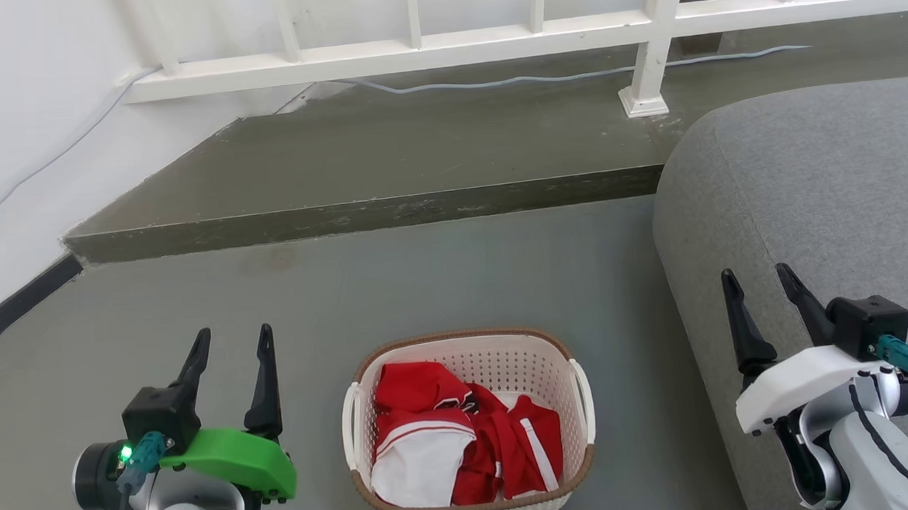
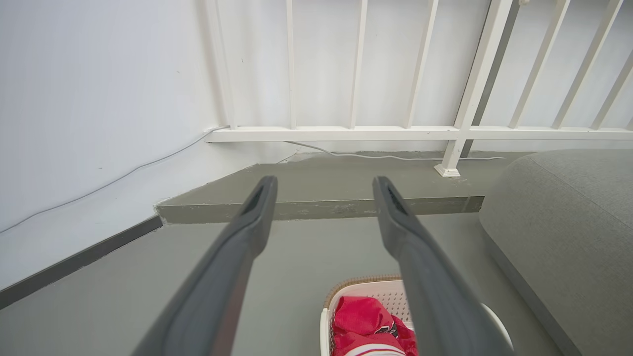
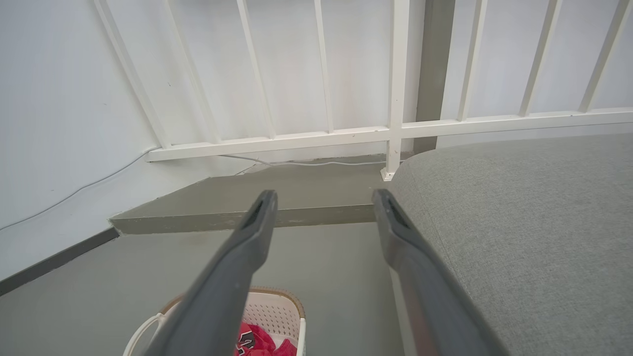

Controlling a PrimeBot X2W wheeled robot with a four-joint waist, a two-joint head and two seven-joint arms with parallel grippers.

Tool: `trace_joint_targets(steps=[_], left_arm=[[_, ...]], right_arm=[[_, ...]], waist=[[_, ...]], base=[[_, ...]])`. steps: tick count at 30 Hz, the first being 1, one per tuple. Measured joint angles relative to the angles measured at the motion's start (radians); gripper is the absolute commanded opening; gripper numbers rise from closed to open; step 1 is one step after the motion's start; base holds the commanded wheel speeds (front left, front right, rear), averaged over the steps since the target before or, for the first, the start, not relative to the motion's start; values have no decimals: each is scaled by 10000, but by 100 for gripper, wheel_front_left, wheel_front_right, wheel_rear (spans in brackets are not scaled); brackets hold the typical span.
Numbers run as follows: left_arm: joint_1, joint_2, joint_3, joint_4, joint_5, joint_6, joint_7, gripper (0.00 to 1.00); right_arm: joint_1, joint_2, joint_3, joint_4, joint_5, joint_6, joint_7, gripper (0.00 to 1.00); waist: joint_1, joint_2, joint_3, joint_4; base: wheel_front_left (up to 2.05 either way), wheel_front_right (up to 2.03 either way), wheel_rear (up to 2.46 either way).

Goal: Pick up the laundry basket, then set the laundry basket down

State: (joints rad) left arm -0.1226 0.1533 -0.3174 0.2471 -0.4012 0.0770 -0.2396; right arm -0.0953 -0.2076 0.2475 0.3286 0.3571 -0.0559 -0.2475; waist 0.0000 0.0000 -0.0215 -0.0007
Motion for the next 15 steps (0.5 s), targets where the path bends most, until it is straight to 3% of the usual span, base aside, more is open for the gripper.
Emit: trace_joint_targets(steps=[15], left_arm=[[0,-2,-2,173,-2,29,25,100]], right_arm=[[-1,2,-77,134,0,25,0,100]], waist=[[0,0,23,13]], base=[[0,0,0]])
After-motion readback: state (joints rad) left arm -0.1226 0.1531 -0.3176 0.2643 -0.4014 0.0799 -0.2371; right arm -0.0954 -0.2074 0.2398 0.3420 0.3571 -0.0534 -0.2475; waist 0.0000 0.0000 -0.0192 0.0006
